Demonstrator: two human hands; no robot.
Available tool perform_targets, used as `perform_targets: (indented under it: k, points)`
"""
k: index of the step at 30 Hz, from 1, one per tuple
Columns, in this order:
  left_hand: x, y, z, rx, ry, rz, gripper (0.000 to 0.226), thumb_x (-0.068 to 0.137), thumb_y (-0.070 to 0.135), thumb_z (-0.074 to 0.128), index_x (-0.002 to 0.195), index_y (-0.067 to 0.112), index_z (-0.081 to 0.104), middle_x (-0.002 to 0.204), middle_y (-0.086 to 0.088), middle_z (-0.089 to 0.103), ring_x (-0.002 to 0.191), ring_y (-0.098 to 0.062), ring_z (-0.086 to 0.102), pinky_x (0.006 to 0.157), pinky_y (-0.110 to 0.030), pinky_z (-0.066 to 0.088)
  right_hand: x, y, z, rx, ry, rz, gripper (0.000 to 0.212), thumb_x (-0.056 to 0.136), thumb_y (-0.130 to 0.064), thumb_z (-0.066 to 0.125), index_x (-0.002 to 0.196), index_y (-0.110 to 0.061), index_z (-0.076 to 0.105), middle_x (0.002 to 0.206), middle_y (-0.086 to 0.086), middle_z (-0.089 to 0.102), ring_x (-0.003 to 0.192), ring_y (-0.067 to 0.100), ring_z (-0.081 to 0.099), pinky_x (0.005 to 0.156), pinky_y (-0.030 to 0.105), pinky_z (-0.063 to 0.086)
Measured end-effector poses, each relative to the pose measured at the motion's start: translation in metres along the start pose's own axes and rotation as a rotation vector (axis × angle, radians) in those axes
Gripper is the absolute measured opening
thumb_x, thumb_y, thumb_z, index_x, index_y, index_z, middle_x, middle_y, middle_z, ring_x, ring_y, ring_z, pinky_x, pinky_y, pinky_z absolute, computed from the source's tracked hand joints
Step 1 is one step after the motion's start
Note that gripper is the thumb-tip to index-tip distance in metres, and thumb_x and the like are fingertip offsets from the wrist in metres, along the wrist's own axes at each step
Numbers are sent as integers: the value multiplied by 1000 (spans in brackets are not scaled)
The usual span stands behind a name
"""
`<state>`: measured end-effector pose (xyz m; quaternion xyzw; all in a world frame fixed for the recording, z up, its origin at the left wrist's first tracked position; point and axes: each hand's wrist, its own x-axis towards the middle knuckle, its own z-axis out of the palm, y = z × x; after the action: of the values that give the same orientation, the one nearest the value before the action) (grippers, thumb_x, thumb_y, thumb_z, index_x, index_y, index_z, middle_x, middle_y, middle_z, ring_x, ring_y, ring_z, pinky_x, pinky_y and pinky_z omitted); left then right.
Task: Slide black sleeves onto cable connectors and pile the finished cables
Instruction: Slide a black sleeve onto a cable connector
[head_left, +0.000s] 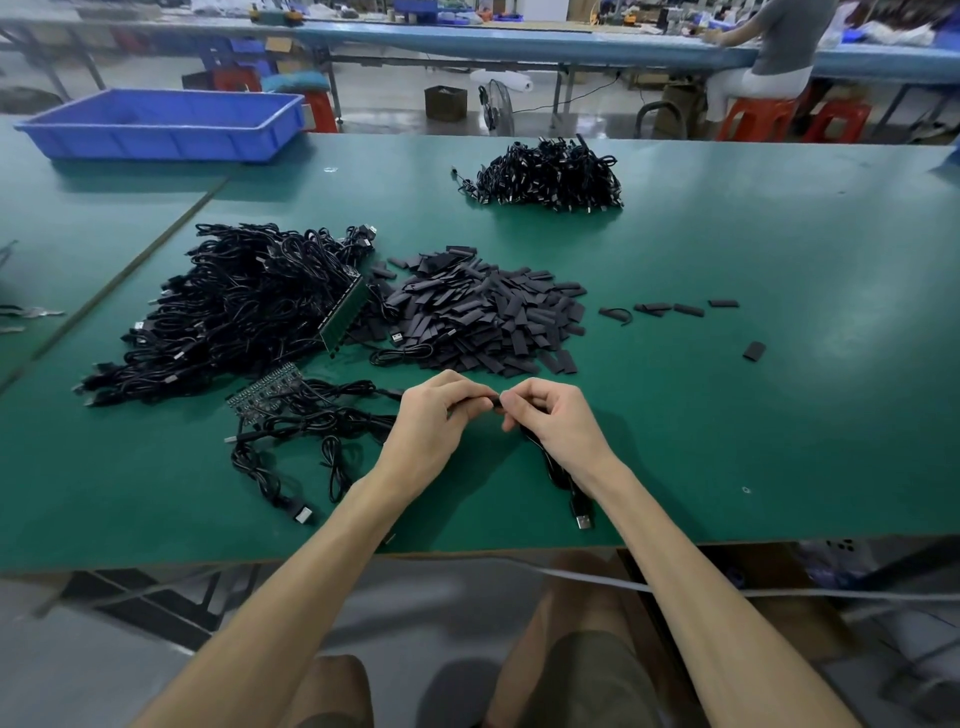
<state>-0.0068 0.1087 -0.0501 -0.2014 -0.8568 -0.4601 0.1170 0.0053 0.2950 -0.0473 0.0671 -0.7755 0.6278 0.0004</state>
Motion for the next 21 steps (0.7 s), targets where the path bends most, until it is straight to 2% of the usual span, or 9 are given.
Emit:
perform_targets:
  k: [6, 11, 14, 16, 19, 21]
  points:
    - [0, 1, 0, -88, 21, -31, 20, 91, 7, 73, 99, 24, 80, 94, 18, 70, 89, -2, 65, 78, -13, 48, -1, -1, 0, -8, -3, 4, 14, 100, -18, 69, 89, -11, 74, 71, -3, 73, 71, 2, 65, 78, 15, 50]
    - [-1, 3, -2, -169, 24, -38, 18, 90, 6, 74, 99, 20, 81, 94, 11, 72, 72, 3, 62, 63, -11, 45, -1, 0, -1, -41, -1, 15, 18, 100, -22, 68, 88, -10, 74, 71, -4, 74, 74, 4, 66, 82, 21, 51]
    - [0, 3, -1, -193, 13, -50, 20, 89, 6, 75, 99, 22, 81, 93, 10, 73, 72, 2, 63, 64, -11, 46, 0, 1, -2, -53, 18, 17, 19, 101, -22, 68, 90, -7, 74, 73, -1, 75, 81, 22, 70, 90, 35, 54]
    - [1, 3, 0, -189, -2, -54, 21, 89, 7, 76, 99, 24, 80, 94, 11, 73, 80, -1, 67, 71, -13, 49, 0, 2, -3, -55, 20, 22, 18, 101, -23, 68, 90, -9, 74, 72, 0, 75, 79, 29, 68, 88, 38, 54]
    - [2, 2, 2, -166, -12, -32, 19, 88, 6, 76, 100, 20, 81, 96, 10, 73, 87, -3, 69, 79, -16, 52, 1, 3, -4, -70, 8, 26, 16, 100, -24, 69, 87, -14, 72, 68, -3, 73, 68, 14, 59, 73, 32, 49]
    - [2, 1, 2, -165, -11, -30, 18, 88, 7, 76, 100, 20, 81, 96, 10, 73, 86, -3, 68, 79, -15, 52, 2, 3, -3, -74, 13, 26, 16, 100, -24, 69, 85, -17, 71, 68, -4, 73, 66, 11, 57, 70, 27, 46]
